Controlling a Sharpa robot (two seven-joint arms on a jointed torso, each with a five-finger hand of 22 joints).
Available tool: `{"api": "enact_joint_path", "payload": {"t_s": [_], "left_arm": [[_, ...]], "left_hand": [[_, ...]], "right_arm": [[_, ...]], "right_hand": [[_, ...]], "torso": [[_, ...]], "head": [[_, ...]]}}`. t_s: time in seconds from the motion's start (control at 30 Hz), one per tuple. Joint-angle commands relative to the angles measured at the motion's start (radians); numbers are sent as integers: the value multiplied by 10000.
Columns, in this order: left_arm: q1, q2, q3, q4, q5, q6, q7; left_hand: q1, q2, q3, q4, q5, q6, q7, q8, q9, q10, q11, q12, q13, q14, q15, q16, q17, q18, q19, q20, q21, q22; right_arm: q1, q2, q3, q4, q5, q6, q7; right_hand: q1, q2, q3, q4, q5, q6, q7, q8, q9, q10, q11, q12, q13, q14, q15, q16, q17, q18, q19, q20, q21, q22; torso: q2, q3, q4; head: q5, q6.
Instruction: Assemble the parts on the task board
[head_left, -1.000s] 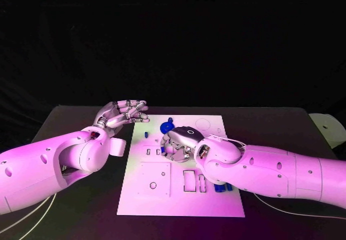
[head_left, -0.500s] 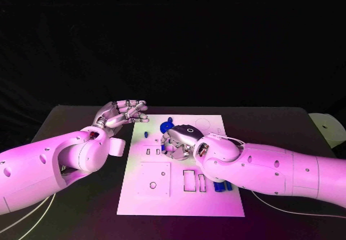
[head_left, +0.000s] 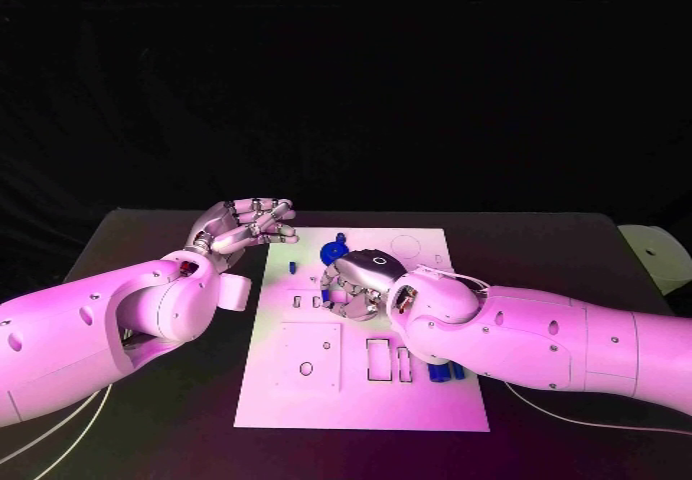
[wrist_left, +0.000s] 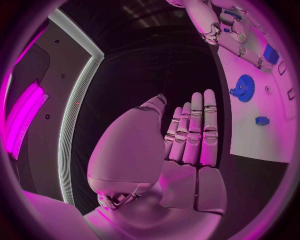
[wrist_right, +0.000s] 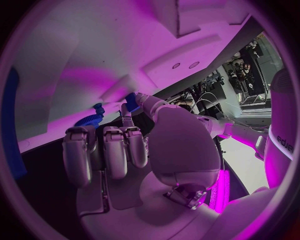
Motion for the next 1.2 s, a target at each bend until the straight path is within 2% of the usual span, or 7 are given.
{"api": "enact_joint_path", "payload": {"t_s": [0.03, 0.53, 0.7, 0.93, 1.03, 1.2], "left_arm": [[11, 12, 7, 14, 17, 182, 54], [9, 29, 7, -20, 17, 188, 47], [9, 31, 6, -25, 17, 185, 45], [9, 30, 6, -31, 17, 183, 39], [9, 32, 6, -33, 17, 183, 35], [9, 34, 6, -40, 17, 187, 27]], "left_hand": [[-61, 41, 69, 10, -49, -8, 52, -69, 13, 64, 2, -52, 12, -53, -11, -21, 9, 122, -59, 5, 40, -16], [-61, 41, 69, 10, -49, -8, 52, -69, 13, 64, 2, -52, 12, -53, -11, -21, 9, 122, -59, 5, 40, -16], [-61, 41, 69, 10, -49, -8, 52, -69, 13, 64, 2, -52, 12, -53, -11, -21, 9, 122, -59, 5, 40, -16], [-65, 37, 84, 8, -49, -15, 53, -78, 14, 59, 3, -66, 10, -61, -11, -26, 34, 122, -65, 6, 42, -19], [-65, 37, 84, 8, -49, -15, 53, -78, 14, 59, 3, -66, 10, -61, -11, -26, 34, 122, -65, 6, 42, -19], [-65, 37, 84, 8, -49, -15, 53, -78, 14, 59, 3, -66, 10, -61, -11, -26, 34, 122, -65, 6, 42, -19]], "right_arm": [[-80, -15, -65, -2, -149, 625, -156], [-91, -39, -69, 40, -287, 657, -220], [-91, -33, -70, 38, -342, 656, -257], [-91, -32, -70, 34, -385, 572, -286], [-91, -29, -70, 34, -390, 539, -282], [-91, -22, -70, 21, -393, 463, -281]], "right_hand": [[-65, -51, -45, 20, 10, 189, -165, 180, 23, 557, -32, 1, 2007, 982, -67, -8, 2254, -156, 746, -67, 2, 2161], [-146, -146, -89, 46, 4, 180, -159, 190, 24, 548, -26, -11, 1997, 981, -63, -10, 2249, -154, 744, -65, -3, 2158], [-242, -279, -139, 79, -13, 82, -123, 148, 0, 509, 0, -57, 1952, 978, -46, -15, 2231, -148, 729, -56, -27, 2138], [-445, -522, -226, 194, -77, -353, 78, -103, -135, 411, 171, -165, 1850, 970, 90, -25, 2197, -154, 741, 41, -15, 2159], [-672, -683, -389, 349, -305, -454, 143, -174, -183, 378, 240, -198, 1818, 968, 156, -27, 2190, -153, 738, 104, -21, 2157], [-792, -769, -536, 480, -407, -582, 184, -249, -227, 327, 280, -249, 1769, 963, 195, -34, 2166, -155, 743, 152, -15, 2167]], "torso": [[1, 0, -3], [-3, 2, 3], [1, 5, 3], [2, 8, 3], [3, 9, 3], [-3, 5, -2]], "head": [[-3, -11], [-5, -27], [-4, -27], [-5, -25], [-4, -21], [-15, -8]]}}
